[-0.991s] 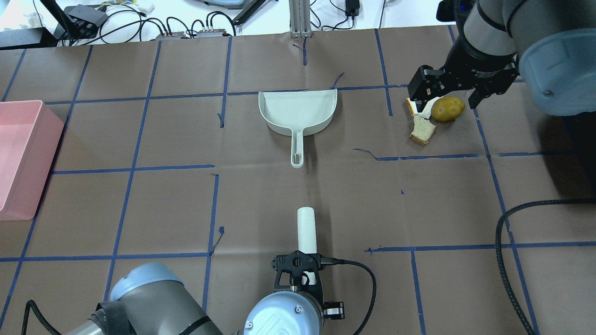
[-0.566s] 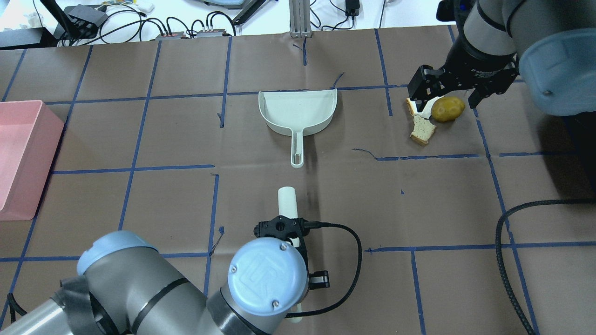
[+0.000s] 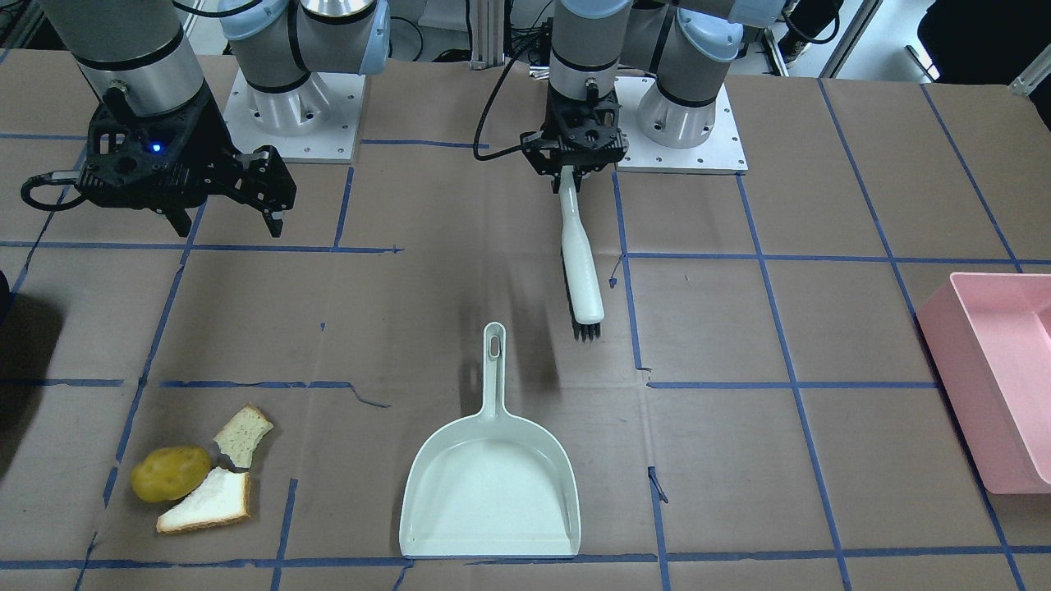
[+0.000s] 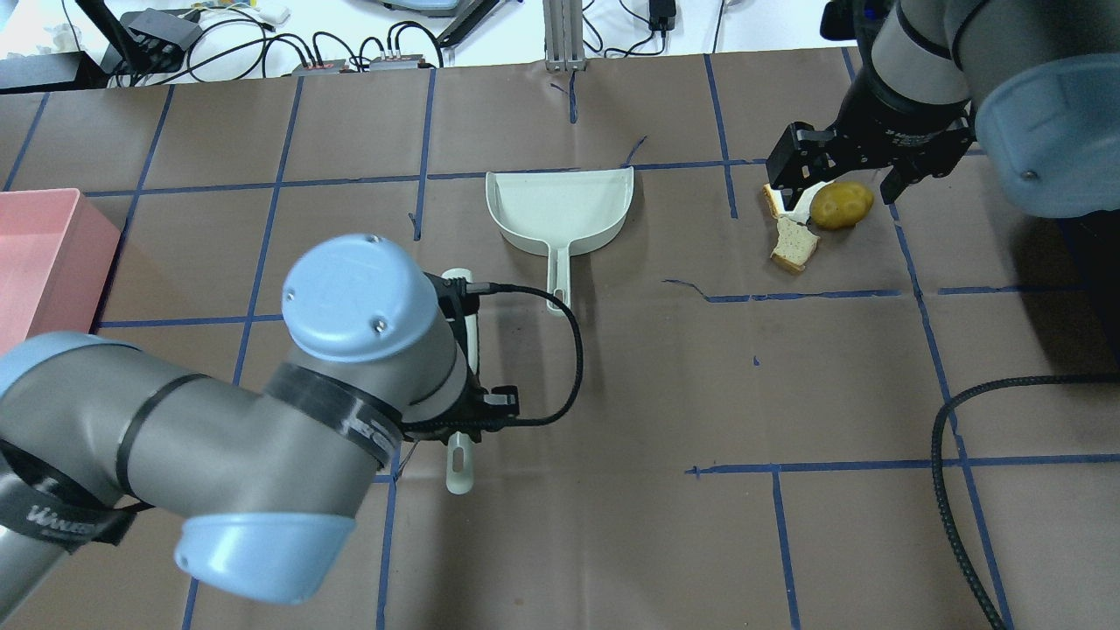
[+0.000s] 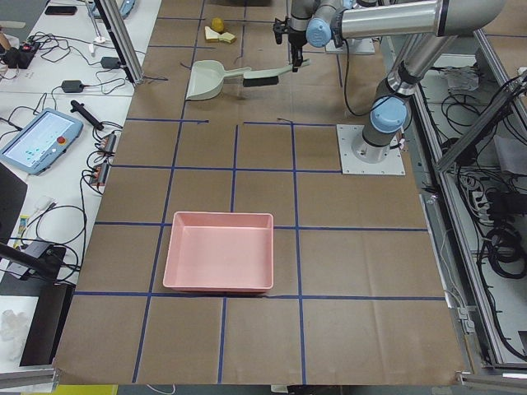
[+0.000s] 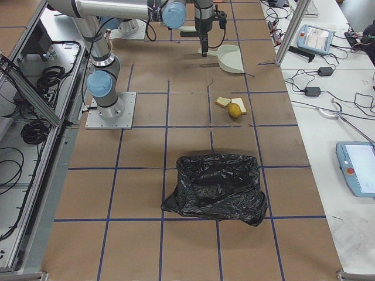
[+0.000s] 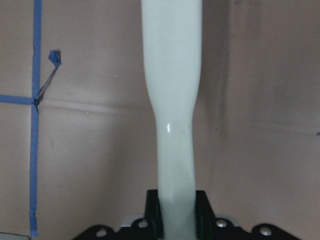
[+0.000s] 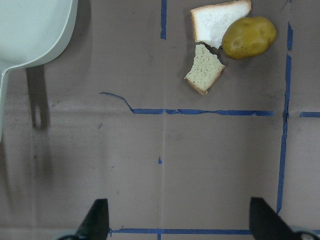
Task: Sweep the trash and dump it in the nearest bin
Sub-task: 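Carry the brush with the left gripper away from the dustpan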
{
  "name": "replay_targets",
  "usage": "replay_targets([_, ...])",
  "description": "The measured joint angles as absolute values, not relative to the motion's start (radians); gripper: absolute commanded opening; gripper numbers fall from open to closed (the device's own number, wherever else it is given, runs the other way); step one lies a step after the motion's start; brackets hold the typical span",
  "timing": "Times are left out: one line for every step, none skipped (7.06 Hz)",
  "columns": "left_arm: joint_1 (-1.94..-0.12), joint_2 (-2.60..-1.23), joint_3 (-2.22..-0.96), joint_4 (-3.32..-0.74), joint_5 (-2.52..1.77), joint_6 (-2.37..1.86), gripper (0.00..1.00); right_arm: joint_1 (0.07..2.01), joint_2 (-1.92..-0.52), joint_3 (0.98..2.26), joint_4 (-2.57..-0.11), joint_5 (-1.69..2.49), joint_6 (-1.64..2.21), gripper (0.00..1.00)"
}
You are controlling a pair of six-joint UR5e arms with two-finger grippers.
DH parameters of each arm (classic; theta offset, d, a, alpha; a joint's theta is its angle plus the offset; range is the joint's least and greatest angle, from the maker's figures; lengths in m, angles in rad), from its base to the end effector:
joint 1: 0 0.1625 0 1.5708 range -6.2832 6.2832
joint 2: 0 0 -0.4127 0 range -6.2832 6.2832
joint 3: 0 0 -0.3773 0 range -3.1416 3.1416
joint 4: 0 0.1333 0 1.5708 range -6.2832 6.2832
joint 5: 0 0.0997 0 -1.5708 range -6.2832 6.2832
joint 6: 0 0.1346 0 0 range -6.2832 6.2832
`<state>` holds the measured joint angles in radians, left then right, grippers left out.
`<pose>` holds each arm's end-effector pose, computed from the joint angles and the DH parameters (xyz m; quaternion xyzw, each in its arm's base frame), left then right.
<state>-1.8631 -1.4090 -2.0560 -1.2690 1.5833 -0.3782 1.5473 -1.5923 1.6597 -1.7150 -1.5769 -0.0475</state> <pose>-0.2378 -0.3336 0.3132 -0.0429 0.9990 0.0081 0.0095 0.1212 -0.4803 0.4231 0.0119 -0.9992 0.0383 0.0044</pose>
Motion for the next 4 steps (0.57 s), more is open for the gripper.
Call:
replay_targets([-1.776,-1.422,-2.009,-1.322,1.582,-0.266,0.04,1.547,-1.592,1.66,-1.715,-1.577,-0.048,1.0])
replay_targets([-1.706,-1.437,-1.966,-1.367,1.581,-0.176,0.04,1.547,-1.592,1.66,-1.715,-1.577,-0.048,1.0])
replay_targets([-1.648,-1.465,-1.927,-1.398,1.579,-0.11,0.05,1.547,-1.592,1.659,-1.714,-1.577,-0.048,1.0])
replay_targets([-1.604,-1.495,-1.891,-1.415,1.581,-0.06,0.05,1.546,-1.591,1.659,-1.714,-1.576,-0.048,1.0])
